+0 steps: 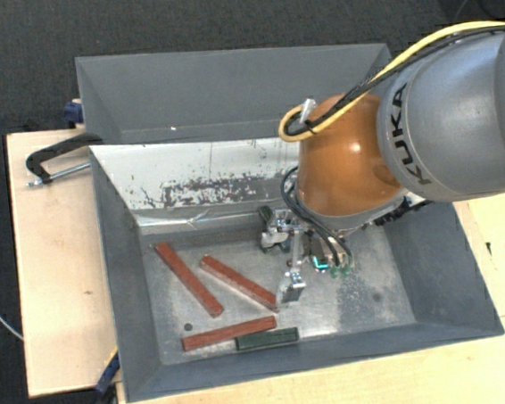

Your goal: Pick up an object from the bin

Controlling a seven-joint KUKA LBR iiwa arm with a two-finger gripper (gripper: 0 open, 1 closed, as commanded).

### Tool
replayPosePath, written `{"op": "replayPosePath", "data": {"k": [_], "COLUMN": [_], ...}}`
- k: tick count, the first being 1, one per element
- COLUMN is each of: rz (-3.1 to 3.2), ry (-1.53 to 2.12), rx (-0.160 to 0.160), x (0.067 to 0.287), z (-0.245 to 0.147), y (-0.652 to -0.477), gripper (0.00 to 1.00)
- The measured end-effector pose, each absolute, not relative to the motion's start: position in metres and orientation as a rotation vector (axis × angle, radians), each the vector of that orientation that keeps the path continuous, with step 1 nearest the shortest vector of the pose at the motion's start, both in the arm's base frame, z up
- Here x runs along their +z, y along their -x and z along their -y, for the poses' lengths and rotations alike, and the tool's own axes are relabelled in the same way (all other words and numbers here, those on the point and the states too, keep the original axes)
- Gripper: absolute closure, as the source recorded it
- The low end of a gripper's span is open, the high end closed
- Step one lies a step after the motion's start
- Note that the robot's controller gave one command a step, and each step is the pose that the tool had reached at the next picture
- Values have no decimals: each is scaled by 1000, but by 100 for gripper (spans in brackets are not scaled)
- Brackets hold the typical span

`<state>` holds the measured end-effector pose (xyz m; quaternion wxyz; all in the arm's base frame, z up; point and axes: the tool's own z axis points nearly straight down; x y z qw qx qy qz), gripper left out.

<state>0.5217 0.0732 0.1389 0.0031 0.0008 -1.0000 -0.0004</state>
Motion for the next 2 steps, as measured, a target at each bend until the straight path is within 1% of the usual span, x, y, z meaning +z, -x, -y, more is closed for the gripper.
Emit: {"op": "replayPosePath", "data": {"k": [1, 2], "rz": [3143, 3123], "ry": [0, 126], "rx": [-3, 4], "x": [142, 83], "z": [-73, -89], "y": [-524, -497], "gripper": [0, 100]}}
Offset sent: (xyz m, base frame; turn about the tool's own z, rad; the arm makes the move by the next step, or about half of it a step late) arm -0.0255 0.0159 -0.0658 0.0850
